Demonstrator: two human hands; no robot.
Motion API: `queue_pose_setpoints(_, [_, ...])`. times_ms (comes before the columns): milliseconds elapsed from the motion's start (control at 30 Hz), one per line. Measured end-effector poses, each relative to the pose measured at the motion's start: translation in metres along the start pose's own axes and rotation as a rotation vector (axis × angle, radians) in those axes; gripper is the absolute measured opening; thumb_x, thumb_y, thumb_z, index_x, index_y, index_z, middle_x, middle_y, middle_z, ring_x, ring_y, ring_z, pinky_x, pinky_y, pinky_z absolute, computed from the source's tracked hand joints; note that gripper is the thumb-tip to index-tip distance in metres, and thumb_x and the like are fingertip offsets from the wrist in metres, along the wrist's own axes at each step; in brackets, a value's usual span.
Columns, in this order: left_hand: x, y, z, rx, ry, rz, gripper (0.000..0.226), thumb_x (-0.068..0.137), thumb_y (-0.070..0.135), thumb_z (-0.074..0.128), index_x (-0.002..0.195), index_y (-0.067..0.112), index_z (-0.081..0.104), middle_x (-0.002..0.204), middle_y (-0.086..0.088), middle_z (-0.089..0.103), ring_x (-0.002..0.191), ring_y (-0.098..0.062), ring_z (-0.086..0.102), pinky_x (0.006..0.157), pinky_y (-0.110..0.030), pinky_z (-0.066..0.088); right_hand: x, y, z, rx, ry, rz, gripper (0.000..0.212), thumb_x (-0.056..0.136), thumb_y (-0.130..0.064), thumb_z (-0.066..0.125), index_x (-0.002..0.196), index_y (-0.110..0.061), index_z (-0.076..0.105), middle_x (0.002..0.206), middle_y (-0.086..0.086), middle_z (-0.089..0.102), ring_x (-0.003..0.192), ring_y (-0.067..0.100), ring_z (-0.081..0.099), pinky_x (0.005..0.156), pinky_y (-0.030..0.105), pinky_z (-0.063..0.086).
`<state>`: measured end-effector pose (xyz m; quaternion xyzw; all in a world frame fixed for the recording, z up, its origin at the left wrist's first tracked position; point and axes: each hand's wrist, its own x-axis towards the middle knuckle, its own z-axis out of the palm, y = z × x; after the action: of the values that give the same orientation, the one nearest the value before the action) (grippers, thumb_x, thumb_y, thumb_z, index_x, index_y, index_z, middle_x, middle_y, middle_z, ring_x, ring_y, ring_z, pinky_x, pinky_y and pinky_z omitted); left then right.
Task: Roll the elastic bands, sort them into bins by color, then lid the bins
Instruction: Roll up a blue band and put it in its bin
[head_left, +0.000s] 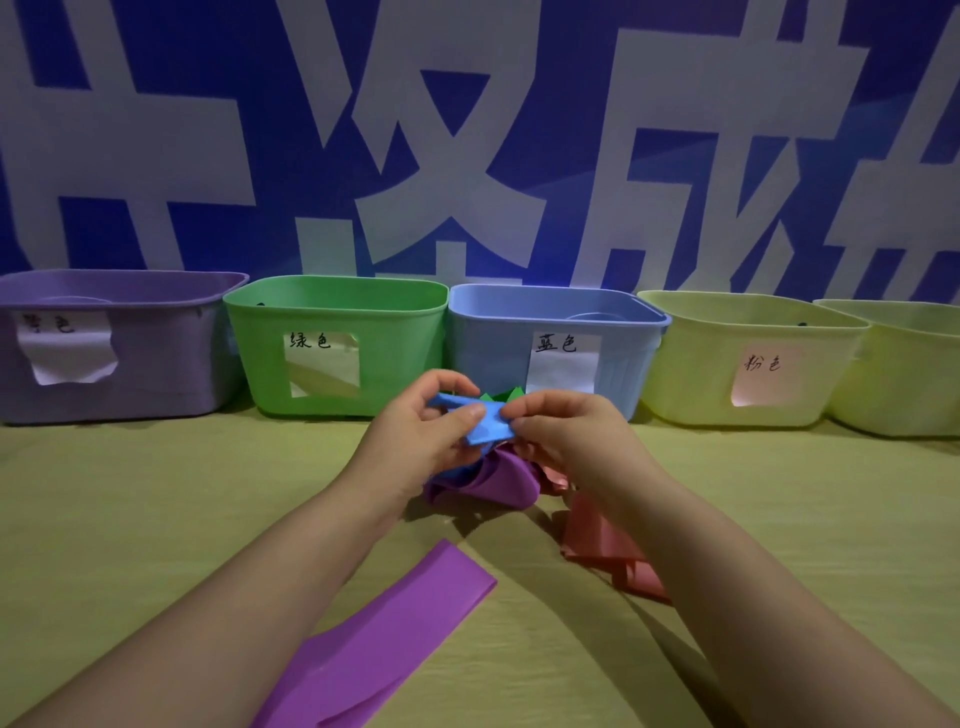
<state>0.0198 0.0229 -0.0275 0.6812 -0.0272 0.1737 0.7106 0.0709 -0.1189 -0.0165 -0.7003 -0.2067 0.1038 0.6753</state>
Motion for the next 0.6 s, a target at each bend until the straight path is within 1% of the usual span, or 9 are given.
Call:
queue_pose_setpoints(67, [-0.0020, 0.0012, 0.0009, 0.043, -0.073, 0.029, 0.023, 0.080, -0.004, 0.062, 0.091, 0.016, 0.055, 0.083, -0.005, 0.064, 0.073, -0.012, 0.064, 0.065, -0.020, 0.055, -0.0006, -0.0024, -0.0022, 0.118, 0.006, 0.020, 0.021, 0.084, 0.006, 0.057, 0.076, -0.010, 0.068, 0.069, 0.011, 0.064, 0.060, 0.015, 0.058, 0.057, 0.016, 0.048])
queue_pose_setpoints(133, [-0.0027, 0.0016, 0.0028, 0.124, -0.088, 0.060, 0.027, 0.079, -0.008, 0.063, 0.090, 0.015, 0.055, 0.084, -0.001, 0.063, 0.067, -0.003, 0.062, 0.061, -0.015, 0.050, -0.0015, -0.0047, -0.0044, 0.193, -0.016, 0.020, 0.014, 0.082, 0.004, 0.061, 0.084, -0.008, 0.068, 0.070, 0.008, 0.068, 0.061, 0.013, 0.064, 0.058, 0.016, 0.050])
queue_pose_setpoints(200, [-0.0006, 0.0019, 0.0036, 0.174, -0.019, 0.069, 0.022, 0.084, -0.007, 0.058, 0.083, 0.014, 0.055, 0.072, 0.002, 0.058, 0.053, 0.001, 0.055, 0.053, -0.012, 0.046, -0.0005, -0.0033, -0.0053, 0.091, -0.003, -0.006, 0.014, 0.080, 0.002, 0.066, 0.086, -0.011, 0.067, 0.074, 0.006, 0.069, 0.064, 0.014, 0.063, 0.063, 0.021, 0.049])
queue_pose_setpoints(267, [0.0029, 0.0005, 0.0009, 0.238, 0.064, 0.081, 0.022, 0.088, -0.001, 0.056, 0.075, 0.016, 0.056, 0.056, 0.009, 0.053, 0.043, 0.000, 0.046, 0.046, -0.012, 0.041, -0.0008, -0.0023, -0.0026, -0.044, 0.025, -0.040, 0.011, 0.081, -0.004, 0.067, 0.079, -0.014, 0.067, 0.065, 0.000, 0.066, 0.056, 0.008, 0.058, 0.057, 0.018, 0.046])
queue_pose_setpoints(300, [0.0046, -0.0001, -0.0007, 0.275, 0.095, 0.095, 0.022, 0.088, 0.002, 0.057, 0.072, 0.018, 0.056, 0.051, 0.010, 0.051, 0.043, -0.001, 0.044, 0.046, -0.013, 0.041, -0.0012, -0.0027, -0.0010, -0.100, 0.043, -0.063, 0.011, 0.082, -0.006, 0.067, 0.076, -0.016, 0.066, 0.058, -0.005, 0.064, 0.050, 0.004, 0.055, 0.052, 0.015, 0.043])
queue_pose_setpoints(367, [0.0063, -0.0019, -0.0024, 0.376, 0.144, 0.150, 0.021, 0.086, 0.009, 0.061, 0.069, 0.020, 0.058, 0.058, 0.009, 0.051, 0.052, -0.005, 0.046, 0.055, -0.021, 0.045, -0.0015, -0.0032, -0.0003, -0.183, 0.087, -0.102, 0.014, 0.083, -0.011, 0.067, 0.071, -0.018, 0.065, 0.053, -0.008, 0.060, 0.044, 0.001, 0.050, 0.047, 0.014, 0.040])
queue_pose_setpoints(433, [0.0057, -0.0015, -0.0017, 0.475, 0.194, 0.220, 0.020, 0.083, 0.012, 0.066, 0.071, 0.026, 0.058, 0.074, 0.005, 0.053, 0.063, -0.010, 0.049, 0.066, -0.025, 0.045, -0.0017, -0.0046, -0.0024, -0.225, 0.129, -0.113, 0.015, 0.083, -0.017, 0.067, 0.069, -0.020, 0.065, 0.055, -0.005, 0.057, 0.049, 0.009, 0.048, 0.050, 0.019, 0.038])
queue_pose_setpoints(533, [0.0009, 0.0012, 0.0019, 0.551, 0.159, 0.292, 0.021, 0.082, 0.013, 0.067, 0.090, 0.031, 0.058, 0.087, 0.010, 0.059, 0.076, -0.005, 0.054, 0.070, -0.015, 0.042, -0.0028, -0.0075, -0.0037, -0.224, 0.112, -0.108, 0.016, 0.084, -0.015, 0.066, 0.069, -0.019, 0.064, 0.059, -0.001, 0.056, 0.057, 0.016, 0.044, 0.054, 0.025, 0.036])
queue_pose_setpoints(600, [-0.0031, 0.0020, 0.0039, 0.608, 0.133, 0.316, 0.023, 0.083, 0.016, 0.065, 0.096, 0.034, 0.059, 0.086, 0.017, 0.061, 0.079, 0.000, 0.055, 0.070, -0.012, 0.041, -0.0047, -0.0085, -0.0031, -0.244, 0.058, -0.120, 0.014, 0.084, -0.015, 0.066, 0.071, -0.020, 0.064, 0.062, -0.004, 0.060, 0.057, 0.009, 0.050, 0.055, 0.018, 0.040])
